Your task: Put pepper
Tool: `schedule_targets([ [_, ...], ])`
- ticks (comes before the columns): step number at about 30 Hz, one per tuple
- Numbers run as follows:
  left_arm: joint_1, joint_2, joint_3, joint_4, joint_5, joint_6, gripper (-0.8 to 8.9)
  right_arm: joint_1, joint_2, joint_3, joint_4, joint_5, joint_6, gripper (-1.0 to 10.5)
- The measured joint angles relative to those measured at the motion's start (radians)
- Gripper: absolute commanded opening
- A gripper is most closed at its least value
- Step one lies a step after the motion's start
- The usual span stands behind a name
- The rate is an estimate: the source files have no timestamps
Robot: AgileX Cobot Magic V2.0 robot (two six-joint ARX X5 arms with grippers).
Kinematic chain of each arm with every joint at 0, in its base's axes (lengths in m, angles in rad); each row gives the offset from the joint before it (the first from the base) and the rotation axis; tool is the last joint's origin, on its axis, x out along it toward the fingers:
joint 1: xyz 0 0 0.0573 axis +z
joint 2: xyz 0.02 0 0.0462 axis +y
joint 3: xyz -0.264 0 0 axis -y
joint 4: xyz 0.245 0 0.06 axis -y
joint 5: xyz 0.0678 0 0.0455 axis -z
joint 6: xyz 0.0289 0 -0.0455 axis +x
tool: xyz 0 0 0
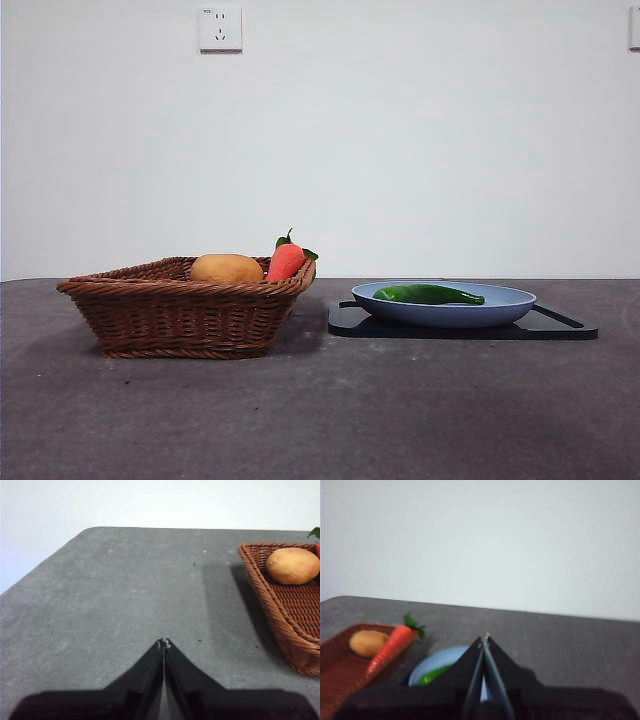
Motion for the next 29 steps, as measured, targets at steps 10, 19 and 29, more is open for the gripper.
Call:
schedule_targets([
  [10, 0.000, 0.000, 0.000, 0.000, 0.000, 0.000, 0.08, 0.000, -0.162, -0.280, 0.024, 0.047, 0.062, 0.1],
  [19, 0.000, 0.000, 0.000, 0.000, 0.000, 0.000, 0.08, 0.000, -0.196, -0.340, 0.011, 0.049, 0.074, 0.1],
  [29, 0.000, 0.000, 0.000, 0.000, 0.000, 0.000, 0.08, 0.000, -0.196, -0.340, -0.073, 0.050, 0.086, 0.1],
])
